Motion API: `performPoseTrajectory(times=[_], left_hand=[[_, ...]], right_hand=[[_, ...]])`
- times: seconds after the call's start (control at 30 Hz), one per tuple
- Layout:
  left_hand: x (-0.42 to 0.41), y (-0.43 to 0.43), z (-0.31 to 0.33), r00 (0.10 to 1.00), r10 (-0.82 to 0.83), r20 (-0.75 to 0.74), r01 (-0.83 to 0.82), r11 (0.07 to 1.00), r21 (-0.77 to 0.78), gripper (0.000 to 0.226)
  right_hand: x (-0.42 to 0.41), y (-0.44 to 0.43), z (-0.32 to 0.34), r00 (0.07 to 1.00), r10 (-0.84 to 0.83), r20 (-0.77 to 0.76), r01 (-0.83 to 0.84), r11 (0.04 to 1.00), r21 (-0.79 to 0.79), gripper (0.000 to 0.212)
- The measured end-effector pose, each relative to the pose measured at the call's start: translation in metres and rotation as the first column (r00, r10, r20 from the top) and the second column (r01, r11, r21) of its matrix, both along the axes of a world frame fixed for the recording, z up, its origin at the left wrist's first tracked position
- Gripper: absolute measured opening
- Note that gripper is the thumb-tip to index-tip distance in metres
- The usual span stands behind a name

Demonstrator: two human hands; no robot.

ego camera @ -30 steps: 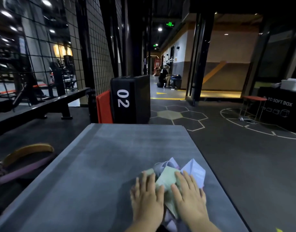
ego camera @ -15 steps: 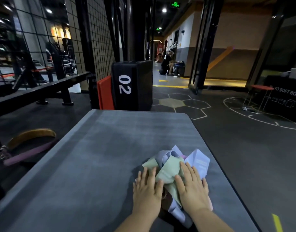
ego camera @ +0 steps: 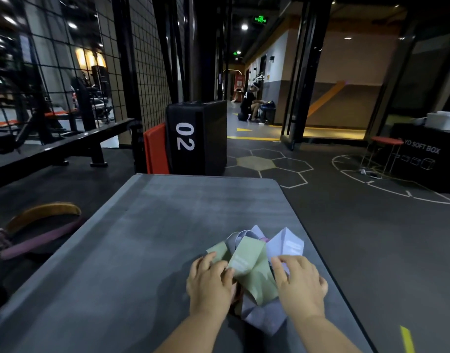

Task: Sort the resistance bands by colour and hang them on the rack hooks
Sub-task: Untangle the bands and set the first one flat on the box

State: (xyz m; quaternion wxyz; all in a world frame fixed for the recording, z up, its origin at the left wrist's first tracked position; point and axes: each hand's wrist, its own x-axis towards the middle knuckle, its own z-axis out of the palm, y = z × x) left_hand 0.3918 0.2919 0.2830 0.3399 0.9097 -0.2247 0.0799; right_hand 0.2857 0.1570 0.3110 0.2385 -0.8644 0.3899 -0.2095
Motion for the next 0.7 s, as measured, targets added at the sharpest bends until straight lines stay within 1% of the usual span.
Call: performPoseTrajectory(times=[0.07, 0.1, 0.13, 0.2, 0.27, 0.33, 0.43, 0.5, 0.57, 0.63, 0.7], left_hand=[[-0.003, -0.001, 0.0, 0.998, 0.05, 0.041, -0.049, 0.998, -0.039, 0.043], [-0.005, -0.002, 0.001, 0.998, 0.055, 0.023, -0.054, 0.997, -0.046, 0.044], [-0.007, -0.002, 0.003, 0.999, 0.043, -0.003, -0.043, 0.999, -0.027, 0.043], [-0.008, -0.001, 0.005, 0.998, 0.046, -0.03, -0.046, 0.999, 0.002, 0.034], [-0.01, 0.002, 0.01, 0.997, 0.055, -0.06, -0.053, 0.998, 0.039, 0.027], [-0.014, 0.007, 0.016, 0.992, 0.067, -0.103, -0.058, 0.995, 0.086, 0.026], [-0.02, 0.014, 0.024, 0.987, 0.075, -0.143, -0.062, 0.994, 0.09, 0.026], [-0.022, 0.02, 0.028, 0.985, 0.079, -0.152, -0.063, 0.993, 0.104, 0.028], [-0.024, 0.026, 0.032, 0.983, 0.086, -0.165, -0.068, 0.991, 0.111, 0.029], [-0.027, 0.031, 0.039, 0.976, 0.103, -0.19, -0.084, 0.991, 0.104, 0.03], [-0.032, 0.039, 0.045, 0.974, 0.117, -0.195, -0.1, 0.991, 0.093, 0.03]], right_hand=[[-0.003, 0.005, -0.006, 0.998, 0.021, -0.065, -0.021, 1.0, -0.002, 0.027], [-0.004, 0.007, -0.009, 0.996, 0.032, -0.082, -0.032, 0.999, -0.006, 0.027], [-0.005, 0.01, -0.011, 0.996, 0.038, -0.086, -0.04, 0.999, -0.014, 0.026], [-0.006, 0.013, -0.014, 0.996, 0.044, -0.076, -0.048, 0.998, -0.045, 0.025], [-0.007, 0.015, -0.016, 0.997, 0.049, -0.059, -0.054, 0.996, -0.074, 0.026], [-0.009, 0.016, -0.016, 0.998, 0.058, -0.02, -0.059, 0.994, -0.086, 0.022], [-0.01, 0.02, -0.014, 0.996, 0.078, 0.033, -0.075, 0.993, -0.091, 0.016], [-0.012, 0.023, -0.01, 0.996, 0.076, 0.045, -0.072, 0.995, -0.073, 0.015], [-0.014, 0.025, -0.003, 0.994, 0.075, 0.079, -0.073, 0.997, -0.031, 0.019], [-0.017, 0.027, 0.005, 0.991, 0.082, 0.109, -0.084, 0.996, 0.009, 0.022], [-0.023, 0.029, 0.012, 0.99, 0.073, 0.125, -0.077, 0.997, 0.026, 0.021]])
